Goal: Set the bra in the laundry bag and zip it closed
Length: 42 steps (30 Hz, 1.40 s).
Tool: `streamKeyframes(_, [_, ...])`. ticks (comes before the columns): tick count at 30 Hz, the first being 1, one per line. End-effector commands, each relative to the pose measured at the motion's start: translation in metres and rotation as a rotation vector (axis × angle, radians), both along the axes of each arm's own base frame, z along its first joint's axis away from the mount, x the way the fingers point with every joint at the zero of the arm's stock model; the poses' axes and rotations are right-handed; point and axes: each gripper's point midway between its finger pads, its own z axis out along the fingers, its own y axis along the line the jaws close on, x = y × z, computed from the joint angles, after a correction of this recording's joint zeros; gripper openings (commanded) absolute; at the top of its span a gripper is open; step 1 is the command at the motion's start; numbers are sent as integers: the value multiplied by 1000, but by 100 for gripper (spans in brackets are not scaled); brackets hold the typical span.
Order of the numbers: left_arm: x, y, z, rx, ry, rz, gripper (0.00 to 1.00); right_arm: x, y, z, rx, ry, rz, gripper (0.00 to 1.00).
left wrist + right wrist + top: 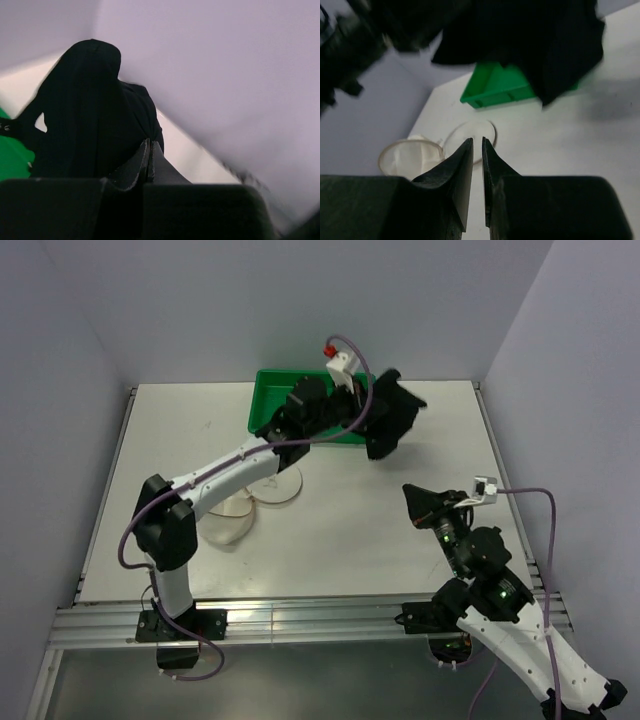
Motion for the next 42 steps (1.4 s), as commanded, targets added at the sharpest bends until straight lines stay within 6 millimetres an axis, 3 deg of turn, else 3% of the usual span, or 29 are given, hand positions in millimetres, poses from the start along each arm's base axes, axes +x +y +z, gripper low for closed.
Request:
streamKeyframes(1, [-72,-1,26,-54,-44,-186,0,-9,-29,28,54,-59,-102,20])
streamKeyframes(2, [-83,0,26,-61,-40,-214,0,-10,-36,30,65,-65,-132,20])
streamKeyframes(3, [-93,2,12,-61,14,-242,0,-14,-42,35,81,-85,-146,20])
streamKeyframes(4, [-104,5,23,-101,-2,-280,0,-15,-46,37,90,-93,-160,20])
streamKeyframes(5, [-117,3,19,-100,10,-348,0,-16,-50,38,89,-99,-177,20])
streamKeyframes(7, [-123,3,6,-92,51,-383,0,-17,-52,42,84,-105,-181,21])
streamKeyframes(11, [-88,-4,-51,83,99,-271,0,-9,-44,32,26,-39,-172,22])
streamKeyframes(12, [-69,-9,-66,117,118,-223,0,-5,-38,25,5,-12,-158,22])
streamKeyframes(14, [-55,-11,-85,182,127,-194,16,2,-27,10,-36,33,-131,26])
streamKeyframes(15, [-37,-8,-102,220,136,-107,25,4,-23,2,-58,57,-119,27])
streamKeyframes(16, [-27,-4,-111,248,140,-53,40,6,-19,-6,-75,80,-107,29])
streamKeyframes(19, [3,18,-135,338,155,128,63,11,-4,-40,-147,188,-58,35])
streamKeyframes(20, [3,23,-144,361,163,147,67,13,1,-58,-177,238,-43,39])
streamKeyframes(22, [1,30,-140,358,154,168,73,13,8,-75,-187,292,-15,44])
streamKeyframes(23, [-5,36,-153,365,187,170,73,11,14,-91,-204,338,10,47])
streamKeyframes(24, [-10,40,-138,326,174,174,73,10,17,-99,-203,363,23,49])
streamKeyframes(25, [-16,43,-138,314,178,173,73,8,20,-107,-193,388,35,52])
streamKeyframes(26, [-26,52,-156,327,217,175,72,3,24,-123,-206,436,64,55])
streamKeyframes(27, [-33,58,-143,297,207,176,69,0,24,-132,-211,465,67,56])
streamKeyframes(28, [-32,66,-145,284,215,219,69,-3,24,-139,-205,492,72,56])
streamKeyframes(29, [-42,76,-163,304,244,222,68,-8,23,-150,-215,519,80,57])
streamKeyframes(30, [-48,81,-158,287,245,219,67,-11,21,-155,-223,535,78,58])
streamKeyframes(32, [-65,87,-180,292,300,197,67,-16,18,-162,-208,573,64,58])
streamKeyframes(33, [-69,89,-179,283,302,195,66,-19,21,-163,-196,582,84,59])
streamKeyframes(37, [-95,89,-198,298,333,145,65,-23,6,-181,-148,661,-24,70])
streamKeyframes(42, [-118,84,-209,287,357,83,63,-25,-3,-193,-131,745,-63,72])
